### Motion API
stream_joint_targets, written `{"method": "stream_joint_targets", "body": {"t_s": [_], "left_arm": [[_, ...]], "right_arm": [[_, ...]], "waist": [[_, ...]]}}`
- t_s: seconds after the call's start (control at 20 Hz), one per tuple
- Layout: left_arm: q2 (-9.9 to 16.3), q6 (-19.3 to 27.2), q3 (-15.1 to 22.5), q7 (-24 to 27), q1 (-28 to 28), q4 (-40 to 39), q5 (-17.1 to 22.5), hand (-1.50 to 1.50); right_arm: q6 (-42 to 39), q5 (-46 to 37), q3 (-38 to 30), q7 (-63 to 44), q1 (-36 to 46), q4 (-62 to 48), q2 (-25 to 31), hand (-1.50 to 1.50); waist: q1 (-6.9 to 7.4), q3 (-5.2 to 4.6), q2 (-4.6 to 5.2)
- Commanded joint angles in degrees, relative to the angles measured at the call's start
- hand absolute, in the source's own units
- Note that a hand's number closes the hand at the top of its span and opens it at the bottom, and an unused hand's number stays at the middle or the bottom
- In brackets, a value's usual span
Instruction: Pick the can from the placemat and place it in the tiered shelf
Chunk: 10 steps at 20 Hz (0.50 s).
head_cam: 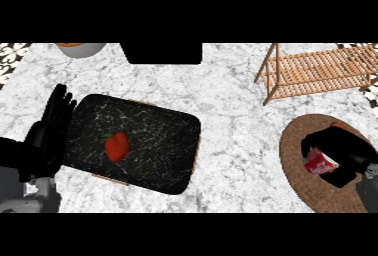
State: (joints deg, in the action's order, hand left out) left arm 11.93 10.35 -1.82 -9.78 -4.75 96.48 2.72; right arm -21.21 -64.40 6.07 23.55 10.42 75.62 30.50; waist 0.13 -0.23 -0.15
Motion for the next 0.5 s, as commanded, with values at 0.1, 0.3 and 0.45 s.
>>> {"method": "stream_joint_targets", "body": {"t_s": [0.1, 0.3, 0.45], "left_arm": [[-1.8, 1.2, 1.9, -2.1, 1.0, 3.2, -2.3, 0.00], [0.3, -0.8, -1.1, -1.3, 1.4, 3.7, 0.6, 0.00], [-1.8, -0.5, 0.8, 1.6, 3.4, 1.9, -1.4, 0.00]], "right_arm": [[9.3, -3.3, -1.5, -2.8, -2.5, -5.0, -4.4, 1.50], [6.6, -1.3, -6.8, -15.1, -7.1, -1.6, -8.4, 1.50], [5.4, 0.3, -8.5, -14.6, -4.4, -0.2, -8.3, 1.50]], "waist": [[0.12, 0.27, 0.14], [-0.51, 0.24, -0.04], [-0.12, 0.22, 0.08]]}}
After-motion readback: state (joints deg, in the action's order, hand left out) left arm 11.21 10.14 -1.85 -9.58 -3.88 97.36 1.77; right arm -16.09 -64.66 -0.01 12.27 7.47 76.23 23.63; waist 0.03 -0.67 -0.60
